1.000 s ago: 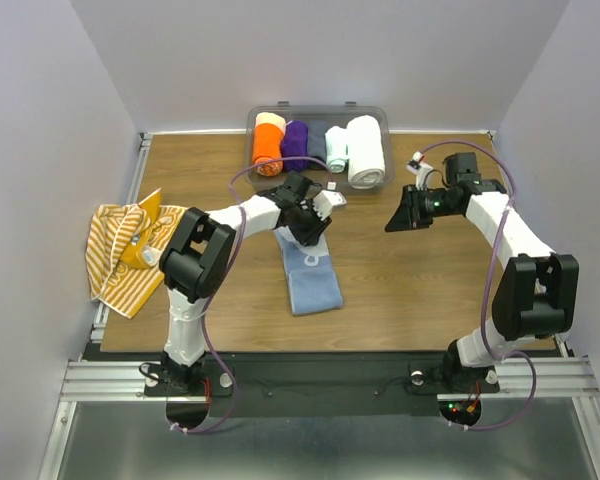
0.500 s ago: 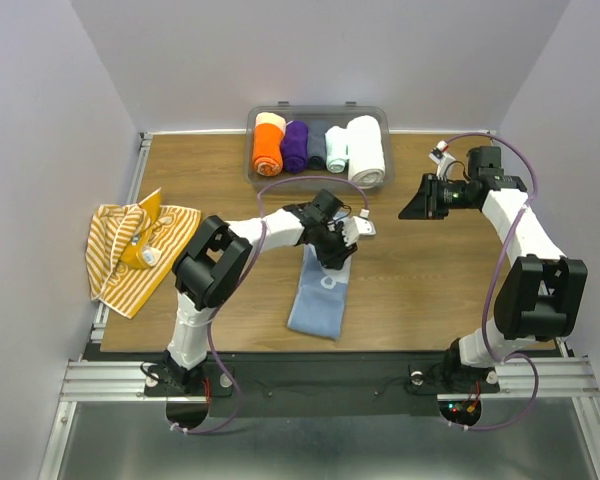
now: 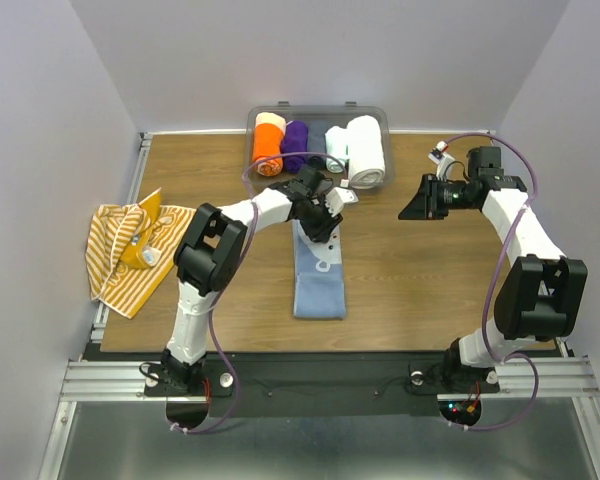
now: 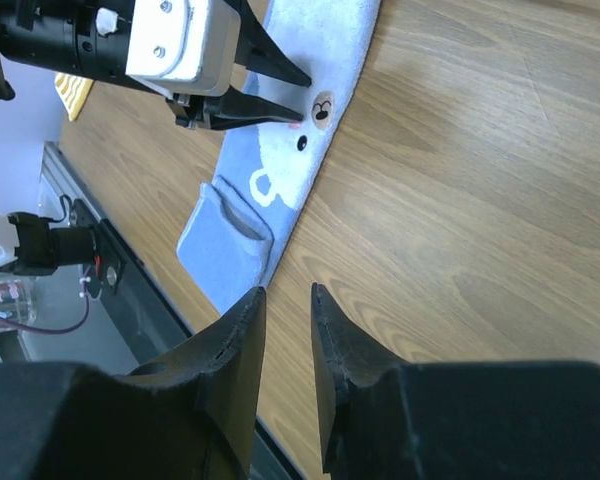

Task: Roll the towels
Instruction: Roll the towel

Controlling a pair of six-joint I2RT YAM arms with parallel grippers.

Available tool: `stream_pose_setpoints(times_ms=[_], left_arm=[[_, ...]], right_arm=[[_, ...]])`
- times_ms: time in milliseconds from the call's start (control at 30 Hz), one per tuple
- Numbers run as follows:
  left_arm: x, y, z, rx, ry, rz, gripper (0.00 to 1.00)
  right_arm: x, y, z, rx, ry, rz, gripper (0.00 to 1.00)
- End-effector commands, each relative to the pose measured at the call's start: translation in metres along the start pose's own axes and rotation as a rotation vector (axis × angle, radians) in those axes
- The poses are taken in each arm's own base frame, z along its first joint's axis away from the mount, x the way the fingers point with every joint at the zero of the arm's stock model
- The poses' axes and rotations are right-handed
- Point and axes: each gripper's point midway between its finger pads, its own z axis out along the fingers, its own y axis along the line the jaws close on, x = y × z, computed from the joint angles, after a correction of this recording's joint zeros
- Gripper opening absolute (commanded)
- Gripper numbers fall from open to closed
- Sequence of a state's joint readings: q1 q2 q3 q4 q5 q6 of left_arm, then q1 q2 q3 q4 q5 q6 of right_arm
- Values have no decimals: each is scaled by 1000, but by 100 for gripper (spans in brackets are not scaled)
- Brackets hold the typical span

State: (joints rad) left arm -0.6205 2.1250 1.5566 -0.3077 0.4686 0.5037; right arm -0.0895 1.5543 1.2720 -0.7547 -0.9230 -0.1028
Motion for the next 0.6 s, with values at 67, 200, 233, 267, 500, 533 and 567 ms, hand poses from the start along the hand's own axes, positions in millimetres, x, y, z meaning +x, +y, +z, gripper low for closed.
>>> stream_pose_setpoints(times_ms=[67,200,233,267,500,533,567], left_arm=[[-95,-20,-103,-81,-260,139,51],[-102,-43,-170,-163,-350,301,99],[-89,-54,-186,-184,-350,359,99],[-80,-59,-191,-193,-340,386,99],[-3,-80,-209,-347,-343,309,99],[7,-82,-212,-366,-343,302,99],[9,-82,-214,-378,-348,297,99]], right_arm=[[-9,12,-6,-22,-22,-59,32],[-4,21,-6,-55,-20,-78,46],[-1,24,-3,-48,-10,-99,59],[4,26,-1,-42,2,-112,70],[33,39,33,47,85,-257,92],[35,36,38,127,87,-313,92],[33,32,39,181,73,-338,92]])
